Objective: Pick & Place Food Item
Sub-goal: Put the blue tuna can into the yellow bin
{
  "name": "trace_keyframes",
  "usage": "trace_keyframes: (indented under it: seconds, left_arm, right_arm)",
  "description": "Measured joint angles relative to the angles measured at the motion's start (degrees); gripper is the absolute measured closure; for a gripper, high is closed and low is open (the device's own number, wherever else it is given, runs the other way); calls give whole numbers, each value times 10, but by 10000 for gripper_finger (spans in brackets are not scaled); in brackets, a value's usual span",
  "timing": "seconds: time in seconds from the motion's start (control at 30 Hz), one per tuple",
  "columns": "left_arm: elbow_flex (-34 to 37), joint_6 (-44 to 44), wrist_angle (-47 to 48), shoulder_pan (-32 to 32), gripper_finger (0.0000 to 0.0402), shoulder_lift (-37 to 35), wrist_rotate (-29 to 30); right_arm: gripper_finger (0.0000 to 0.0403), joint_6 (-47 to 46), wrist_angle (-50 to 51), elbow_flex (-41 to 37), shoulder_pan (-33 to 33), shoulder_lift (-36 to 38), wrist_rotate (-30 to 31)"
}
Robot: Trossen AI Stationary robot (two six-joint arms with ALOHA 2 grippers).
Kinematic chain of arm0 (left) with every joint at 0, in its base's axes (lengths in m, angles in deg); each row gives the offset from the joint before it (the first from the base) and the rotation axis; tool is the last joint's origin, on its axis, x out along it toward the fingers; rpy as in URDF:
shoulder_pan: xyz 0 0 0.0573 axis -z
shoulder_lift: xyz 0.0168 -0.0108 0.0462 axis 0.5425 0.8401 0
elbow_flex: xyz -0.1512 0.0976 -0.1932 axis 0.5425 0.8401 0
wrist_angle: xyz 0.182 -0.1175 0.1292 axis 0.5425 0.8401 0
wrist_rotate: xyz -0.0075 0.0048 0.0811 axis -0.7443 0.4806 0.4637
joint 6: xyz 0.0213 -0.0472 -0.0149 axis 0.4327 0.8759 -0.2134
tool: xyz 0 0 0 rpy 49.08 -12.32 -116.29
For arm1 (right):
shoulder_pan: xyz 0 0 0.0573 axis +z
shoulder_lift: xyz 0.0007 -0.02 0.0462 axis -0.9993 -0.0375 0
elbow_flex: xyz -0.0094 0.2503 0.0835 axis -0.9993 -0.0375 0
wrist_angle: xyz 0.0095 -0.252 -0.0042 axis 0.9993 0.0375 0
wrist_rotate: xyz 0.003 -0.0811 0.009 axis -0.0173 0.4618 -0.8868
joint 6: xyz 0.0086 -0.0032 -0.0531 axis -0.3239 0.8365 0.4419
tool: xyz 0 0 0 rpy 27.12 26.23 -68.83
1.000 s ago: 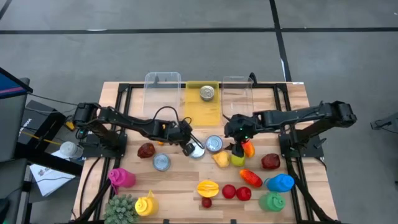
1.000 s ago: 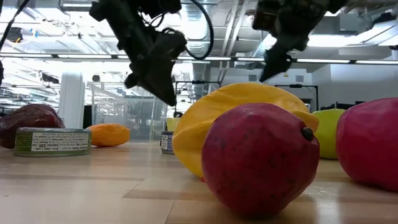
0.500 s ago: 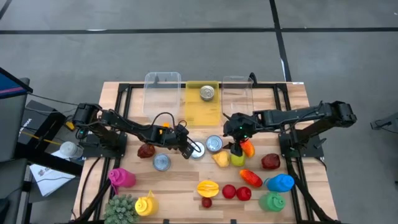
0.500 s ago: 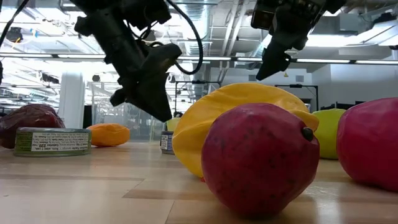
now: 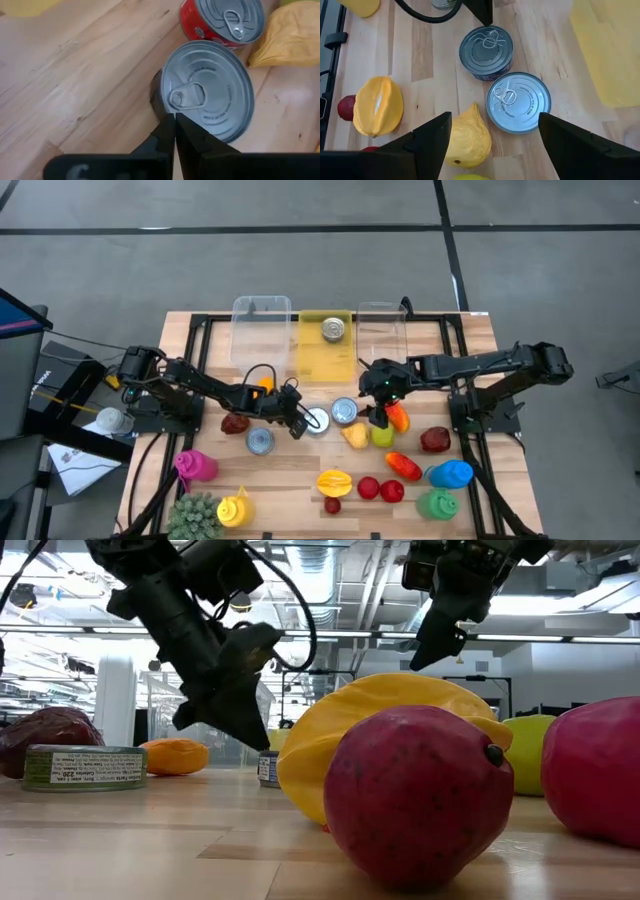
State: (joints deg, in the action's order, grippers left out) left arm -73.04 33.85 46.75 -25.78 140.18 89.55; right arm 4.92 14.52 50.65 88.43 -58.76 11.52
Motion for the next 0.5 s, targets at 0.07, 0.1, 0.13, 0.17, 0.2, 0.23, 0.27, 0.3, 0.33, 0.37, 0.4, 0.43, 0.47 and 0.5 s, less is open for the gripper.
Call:
trace_keyframes:
  seconds: [0.07, 0.1, 0.13, 0.17, 0.2, 0.23, 0.27, 0.3, 0.33, 0.37, 0.4, 0.43, 0.47, 0.5]
  left_arm:
    - [5, 6, -6, 0, 401, 5, 0]
    - [8, 8, -10, 0, 401, 6, 1]
    - [11, 8, -13, 0, 401, 5, 2]
    - [14, 9, -16, 0, 401, 5, 3]
    - [17, 10, -18, 0, 401, 7, 4]
    - [18, 10, -18, 0, 401, 9, 5]
    - [20, 10, -18, 0, 401, 9, 5]
    - [21, 10, -16, 0, 401, 9, 5]
    - [22, 11, -13, 0, 401, 9, 5]
    - [24, 15, -11, 0, 401, 10, 5]
    - [26, 19, -10, 0, 401, 10, 5]
    - [28, 21, -8, 0, 401, 10, 6]
    - [29, 21, -3, 0, 401, 10, 6]
    - [29, 21, 3, 0, 401, 10, 5]
  right_arm:
    - [111, 0, -1, 0, -1, 0, 0]
    - [111, 0, -1, 0, -2, 0, 0]
    - [111, 0, -2, 0, -3, 0, 0]
    - [111, 0, -2, 0, -3, 0, 0]
    - [111, 0, -3, 0, -3, 0, 0]
    - [111, 0, -4, 0, -3, 0, 0]
    - [111, 0, -5, 0, -4, 0, 0]
    - [111, 0, -7, 0, -4, 0, 0]
    - [111, 0, -8, 0, -4, 0, 0]
    - [111, 0, -8, 0, -4, 0, 0]
    - [111, 0, -8, 0, -4, 0, 0]
    - [111, 0, -8, 0, -4, 0, 0]
    - [111, 0, -9, 0, -4, 0, 0]
    - [111, 0, -11, 0, -4, 0, 0]
